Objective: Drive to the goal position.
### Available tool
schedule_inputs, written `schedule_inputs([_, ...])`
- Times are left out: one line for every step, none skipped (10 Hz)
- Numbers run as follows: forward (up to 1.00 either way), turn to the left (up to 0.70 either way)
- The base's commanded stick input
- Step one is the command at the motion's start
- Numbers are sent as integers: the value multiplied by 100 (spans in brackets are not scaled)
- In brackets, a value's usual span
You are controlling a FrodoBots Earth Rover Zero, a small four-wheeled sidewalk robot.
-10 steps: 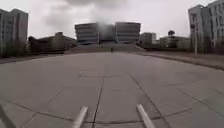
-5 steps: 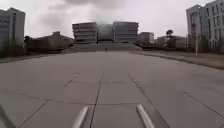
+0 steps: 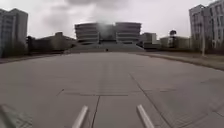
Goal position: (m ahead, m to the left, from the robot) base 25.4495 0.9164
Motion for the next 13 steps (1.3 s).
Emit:
schedule_inputs([100,0])
schedule_inputs([100,0])
schedule_inputs([100,0])
schedule_inputs([100,0])
schedule_inputs([100,0])
schedule_inputs([100,0])
schedule_inputs([100,0])
schedule_inputs([100,0])
schedule_inputs([100,0])
schedule_inputs([100,0])
schedule_inputs([100,0])
schedule_inputs([100,0])
schedule_inputs([100,0])
